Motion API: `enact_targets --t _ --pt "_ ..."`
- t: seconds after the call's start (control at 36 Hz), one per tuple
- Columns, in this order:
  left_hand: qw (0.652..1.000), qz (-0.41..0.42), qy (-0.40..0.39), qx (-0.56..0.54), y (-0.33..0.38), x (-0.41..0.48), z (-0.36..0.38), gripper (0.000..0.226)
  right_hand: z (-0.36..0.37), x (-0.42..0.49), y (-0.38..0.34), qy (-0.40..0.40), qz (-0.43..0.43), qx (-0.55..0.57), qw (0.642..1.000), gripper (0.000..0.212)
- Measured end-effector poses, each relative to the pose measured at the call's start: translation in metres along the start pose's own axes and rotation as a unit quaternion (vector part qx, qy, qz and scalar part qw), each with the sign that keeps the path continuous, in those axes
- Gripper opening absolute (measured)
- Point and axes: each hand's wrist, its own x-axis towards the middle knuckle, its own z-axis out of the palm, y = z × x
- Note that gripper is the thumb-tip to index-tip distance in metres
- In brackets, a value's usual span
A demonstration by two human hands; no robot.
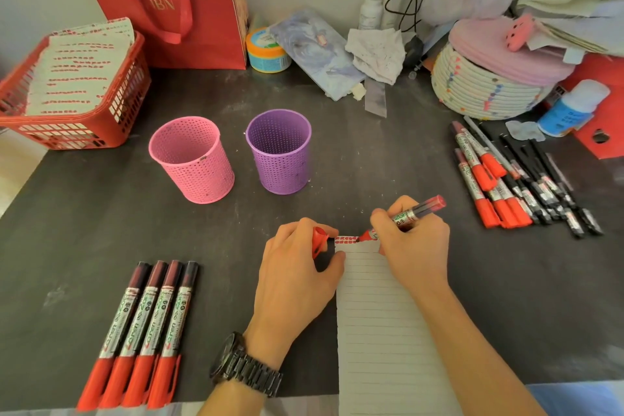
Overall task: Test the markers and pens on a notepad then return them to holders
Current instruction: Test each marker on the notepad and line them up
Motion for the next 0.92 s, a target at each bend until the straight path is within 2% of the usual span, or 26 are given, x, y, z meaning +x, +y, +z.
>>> enact_targets --t 0.11,0.22,0.36,0.44,0.56,0.64,0.72,0.81,0.86,0.92 --pt "1.000 -0.001 -0.002 0.002 0.000 0.000 0.000 0.029 -0.001 0.000 0.000 0.004 0.005 0.016 1.000 0.028" --pt "1.000 0.003 -0.005 -0.001 0.000 0.000 0.000 0.028 -0.004 0.002 0.000 0.030 0.008 0.093 0.995 0.029" --pt "0.999 0.032 0.021 -0.023 0.000 -0.002 0.000 0.024 -0.010 0.002 -0.008 0.018 0.018 0.188 0.982 0.033" --pt "0.997 0.049 0.043 -0.040 -0.002 -0.004 0.000 0.029 -0.018 0.003 -0.016 -0.019 0.037 0.258 0.965 0.027" --pt "0.996 0.051 0.055 -0.044 -0.004 -0.006 0.000 0.029 -0.035 0.002 -0.023 -0.113 0.080 0.377 0.916 0.026" --pt "0.995 0.062 0.061 -0.058 -0.003 -0.007 -0.002 0.033 -0.044 -0.005 -0.022 -0.133 0.085 0.368 0.916 0.021" --pt "0.997 0.057 0.033 -0.044 -0.002 -0.007 -0.005 0.056 -0.047 -0.015 -0.016 -0.110 0.087 0.343 0.929 0.010" --pt "0.999 0.041 -0.004 -0.034 0.001 -0.007 -0.005 0.065 -0.049 -0.021 -0.009 -0.089 0.080 0.329 0.937 0.011" --pt "0.997 0.027 -0.001 -0.071 0.002 -0.008 -0.006 0.068 -0.049 -0.021 -0.007 -0.079 0.080 0.335 0.935 0.020" --pt "0.993 0.015 0.016 -0.116 0.001 -0.008 -0.005 0.061 -0.048 -0.020 -0.005 -0.070 0.084 0.336 0.935 0.029"
